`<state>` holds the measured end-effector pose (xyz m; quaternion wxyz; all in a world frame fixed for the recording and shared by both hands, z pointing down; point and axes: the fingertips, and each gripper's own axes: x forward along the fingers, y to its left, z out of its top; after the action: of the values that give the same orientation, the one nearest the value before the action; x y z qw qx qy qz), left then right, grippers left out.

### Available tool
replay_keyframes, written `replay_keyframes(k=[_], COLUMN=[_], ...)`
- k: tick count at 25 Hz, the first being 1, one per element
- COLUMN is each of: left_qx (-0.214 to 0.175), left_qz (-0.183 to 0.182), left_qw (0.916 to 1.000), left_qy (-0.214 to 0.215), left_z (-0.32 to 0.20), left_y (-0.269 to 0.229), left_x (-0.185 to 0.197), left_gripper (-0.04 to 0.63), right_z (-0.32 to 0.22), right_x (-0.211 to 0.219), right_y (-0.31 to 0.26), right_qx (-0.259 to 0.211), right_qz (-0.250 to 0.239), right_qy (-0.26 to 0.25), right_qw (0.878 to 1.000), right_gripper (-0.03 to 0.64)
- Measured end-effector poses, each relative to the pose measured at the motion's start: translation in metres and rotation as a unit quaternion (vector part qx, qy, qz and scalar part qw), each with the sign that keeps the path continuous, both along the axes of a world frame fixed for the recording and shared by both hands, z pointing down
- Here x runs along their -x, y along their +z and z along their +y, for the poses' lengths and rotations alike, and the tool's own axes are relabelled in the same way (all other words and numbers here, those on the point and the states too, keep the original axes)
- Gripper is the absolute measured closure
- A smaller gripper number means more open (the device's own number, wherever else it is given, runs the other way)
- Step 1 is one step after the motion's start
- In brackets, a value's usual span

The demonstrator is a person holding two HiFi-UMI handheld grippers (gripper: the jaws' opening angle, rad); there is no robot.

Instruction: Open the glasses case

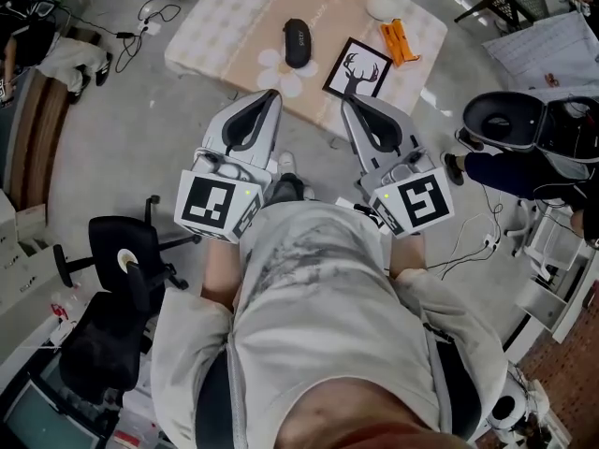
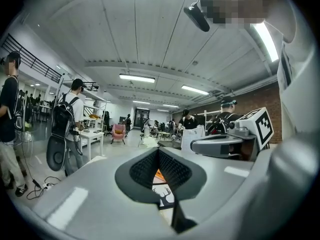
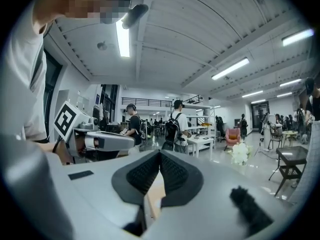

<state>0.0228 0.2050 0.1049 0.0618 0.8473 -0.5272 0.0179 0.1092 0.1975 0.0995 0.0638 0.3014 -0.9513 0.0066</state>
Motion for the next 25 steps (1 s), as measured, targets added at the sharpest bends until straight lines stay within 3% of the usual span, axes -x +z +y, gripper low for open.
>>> replay_keyframes(k=[13, 25], left_qx=[0.001, 0.019], left_qz=[0.021, 0.028], left_qw=[0.9995, 0.9986], left_qy=[0.023, 0.040], left_z=[-0.073, -0.112], left_y=[0.006, 0.018], left_x=[0.047, 0.061], left_gripper=[0.589, 0.589], right_z=[-0.071, -0.108], right_x=[0.050, 0.066], right_y=[0.008, 0.018], right_qx=[0.009, 0.030], right_qz=[0.025, 0.038], right_qy=[0.021, 0.035], right_qw=[0.999, 0.998], right_gripper=[0.601, 0.601])
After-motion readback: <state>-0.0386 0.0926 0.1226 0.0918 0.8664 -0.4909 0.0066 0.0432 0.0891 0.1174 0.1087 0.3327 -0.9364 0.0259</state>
